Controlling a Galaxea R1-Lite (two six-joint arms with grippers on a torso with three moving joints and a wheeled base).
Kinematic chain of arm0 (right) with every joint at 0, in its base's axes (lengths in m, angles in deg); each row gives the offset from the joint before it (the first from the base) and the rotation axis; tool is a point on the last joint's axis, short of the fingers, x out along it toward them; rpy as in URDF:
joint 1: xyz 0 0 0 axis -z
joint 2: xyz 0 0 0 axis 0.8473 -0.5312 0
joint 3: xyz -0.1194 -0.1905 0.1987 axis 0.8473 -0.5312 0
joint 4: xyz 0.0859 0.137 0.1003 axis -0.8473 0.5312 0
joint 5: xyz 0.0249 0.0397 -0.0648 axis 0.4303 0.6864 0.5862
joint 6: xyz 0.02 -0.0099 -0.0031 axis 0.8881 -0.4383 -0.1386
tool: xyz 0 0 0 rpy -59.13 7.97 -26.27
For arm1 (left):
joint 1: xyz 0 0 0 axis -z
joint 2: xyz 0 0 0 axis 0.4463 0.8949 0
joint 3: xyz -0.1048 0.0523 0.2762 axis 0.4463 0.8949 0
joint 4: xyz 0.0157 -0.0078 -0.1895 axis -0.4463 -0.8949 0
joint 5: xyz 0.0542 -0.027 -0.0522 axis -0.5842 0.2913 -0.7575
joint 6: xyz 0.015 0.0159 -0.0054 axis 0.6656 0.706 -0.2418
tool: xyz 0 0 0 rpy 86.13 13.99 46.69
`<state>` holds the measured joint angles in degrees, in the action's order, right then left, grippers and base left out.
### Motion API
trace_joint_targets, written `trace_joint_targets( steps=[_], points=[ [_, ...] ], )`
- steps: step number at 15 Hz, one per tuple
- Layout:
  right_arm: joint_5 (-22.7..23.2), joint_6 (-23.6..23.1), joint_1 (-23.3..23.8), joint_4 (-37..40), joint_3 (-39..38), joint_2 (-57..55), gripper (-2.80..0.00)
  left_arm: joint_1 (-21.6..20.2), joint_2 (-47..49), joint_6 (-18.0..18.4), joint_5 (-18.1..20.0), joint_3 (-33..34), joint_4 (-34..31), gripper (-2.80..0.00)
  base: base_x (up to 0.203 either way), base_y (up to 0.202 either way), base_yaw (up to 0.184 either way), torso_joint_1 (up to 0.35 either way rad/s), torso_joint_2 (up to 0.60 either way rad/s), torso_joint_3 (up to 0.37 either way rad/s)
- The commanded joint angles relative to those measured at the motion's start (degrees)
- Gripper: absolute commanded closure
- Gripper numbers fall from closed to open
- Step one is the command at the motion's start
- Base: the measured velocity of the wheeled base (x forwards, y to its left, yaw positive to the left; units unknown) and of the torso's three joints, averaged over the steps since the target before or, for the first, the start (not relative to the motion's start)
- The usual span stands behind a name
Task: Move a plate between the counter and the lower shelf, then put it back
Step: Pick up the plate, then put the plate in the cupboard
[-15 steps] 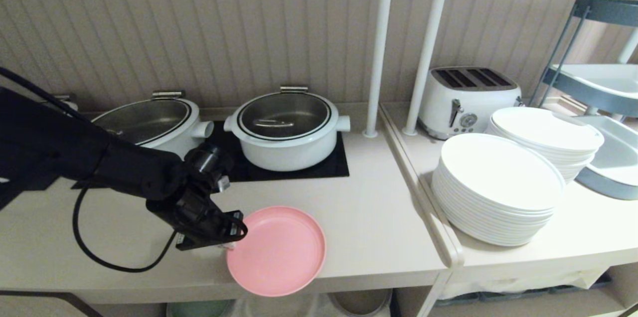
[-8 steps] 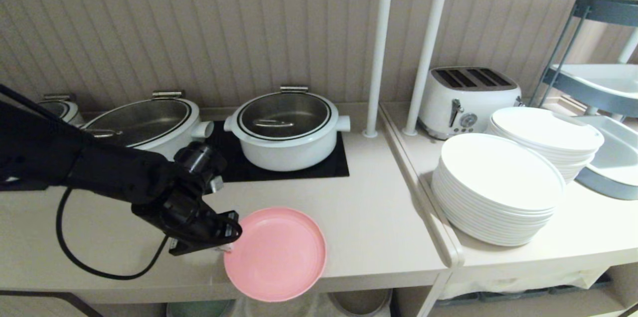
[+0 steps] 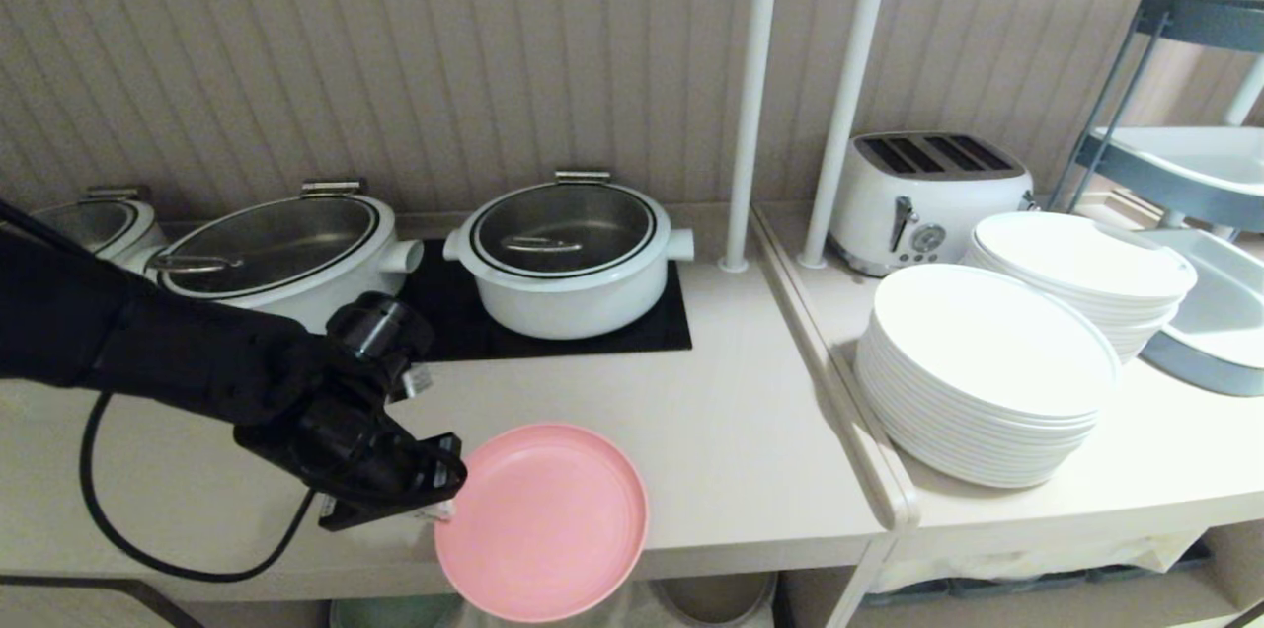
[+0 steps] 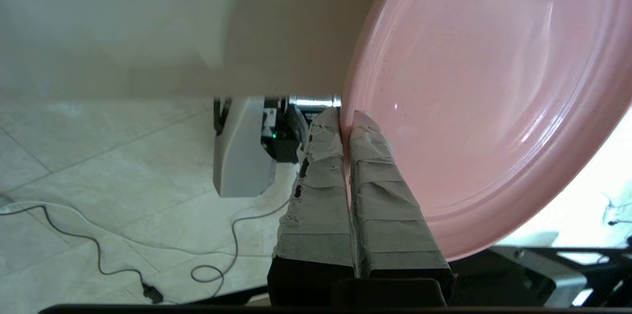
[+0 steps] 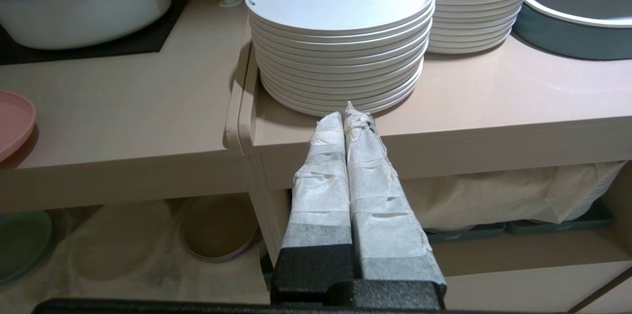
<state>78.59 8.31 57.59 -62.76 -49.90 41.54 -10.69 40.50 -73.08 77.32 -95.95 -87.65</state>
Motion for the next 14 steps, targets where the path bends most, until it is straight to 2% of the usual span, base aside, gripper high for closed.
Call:
trace_joint_targets(
  steps=[1, 7, 14],
  points=[
    [0.0, 0.0, 0.0, -0.1, 0.0, -0.1, 0.0, -0.1, -2.5, -0.1, 0.7, 2.1, -0.1, 0.0, 0.0, 0.0, 0.0, 0.0, 0.0, 0.0],
    [0.0, 0.0, 0.0, -0.1, 0.0, -0.1, 0.0, -1.9, -7.9, -0.1, 3.3, 6.6, -0.4, 0.0, 0.0, 0.0, 0.0, 0.0, 0.0, 0.0],
    [0.0, 0.0, 0.0, -0.1, 0.0, -0.1, 0.0, -2.4, -18.1, 0.2, 3.6, 15.7, -0.5, 0.0, 0.0, 0.0, 0.0, 0.0, 0.0, 0.0]
  ],
)
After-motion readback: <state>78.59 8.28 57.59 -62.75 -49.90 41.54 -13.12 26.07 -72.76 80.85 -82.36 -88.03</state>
